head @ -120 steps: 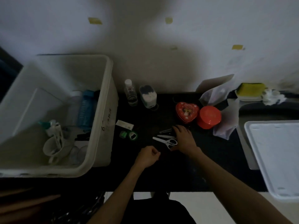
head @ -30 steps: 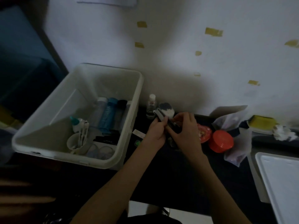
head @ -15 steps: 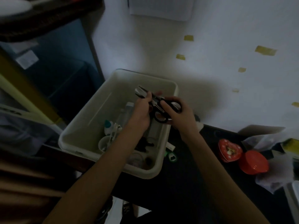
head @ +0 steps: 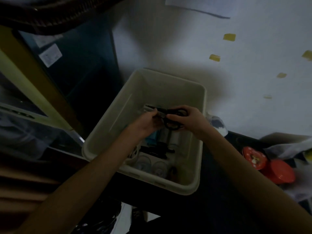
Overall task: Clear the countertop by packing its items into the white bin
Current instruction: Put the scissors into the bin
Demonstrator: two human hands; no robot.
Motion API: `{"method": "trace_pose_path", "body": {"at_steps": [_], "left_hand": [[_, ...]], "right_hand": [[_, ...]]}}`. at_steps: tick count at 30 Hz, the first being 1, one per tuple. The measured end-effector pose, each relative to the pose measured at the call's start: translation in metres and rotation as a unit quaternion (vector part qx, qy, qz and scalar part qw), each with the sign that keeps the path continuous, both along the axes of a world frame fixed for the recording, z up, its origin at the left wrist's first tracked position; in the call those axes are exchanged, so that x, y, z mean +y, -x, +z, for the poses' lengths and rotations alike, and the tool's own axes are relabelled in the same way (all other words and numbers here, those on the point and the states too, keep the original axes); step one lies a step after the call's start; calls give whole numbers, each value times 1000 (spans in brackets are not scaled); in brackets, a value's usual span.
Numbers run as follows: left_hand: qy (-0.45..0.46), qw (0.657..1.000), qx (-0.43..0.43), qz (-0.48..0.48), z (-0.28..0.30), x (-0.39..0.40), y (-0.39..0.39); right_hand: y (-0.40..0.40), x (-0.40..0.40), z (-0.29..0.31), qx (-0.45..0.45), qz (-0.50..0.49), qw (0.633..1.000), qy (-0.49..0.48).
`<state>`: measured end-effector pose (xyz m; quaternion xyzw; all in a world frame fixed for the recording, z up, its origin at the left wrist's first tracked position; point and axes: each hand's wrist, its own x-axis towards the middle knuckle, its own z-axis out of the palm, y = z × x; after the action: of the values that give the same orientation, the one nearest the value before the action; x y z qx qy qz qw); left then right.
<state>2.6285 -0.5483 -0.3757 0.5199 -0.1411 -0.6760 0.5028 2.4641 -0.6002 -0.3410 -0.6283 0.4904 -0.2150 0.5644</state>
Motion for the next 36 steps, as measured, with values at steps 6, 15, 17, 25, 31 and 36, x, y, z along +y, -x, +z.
{"method": "trace_pose_path", "body": {"at_steps": [6,15,17,25,31,36], "left_hand": [[-13,923,-298,-244,-15,10,-25],[11,797,-424,-430,-12,10,-39],[5,757,-461,-462,-16,13,-35],[-6,628,-548,-553,-33,16,-34],[-6,571,-579,-582,-46,17,-29],[23,583,-580,-568,-47,12,-27]], "right_hand": [[3,-7,-18,172,53,984,-9],[-49,-5,-78,321,77,935,-130],[-54,-3,-95,296,41,934,-198],[-51,18,-121,205,-9,915,-347],[-60,26,-133,192,-43,903,-383],[-55,28,-145,215,-62,897,-381]]}}
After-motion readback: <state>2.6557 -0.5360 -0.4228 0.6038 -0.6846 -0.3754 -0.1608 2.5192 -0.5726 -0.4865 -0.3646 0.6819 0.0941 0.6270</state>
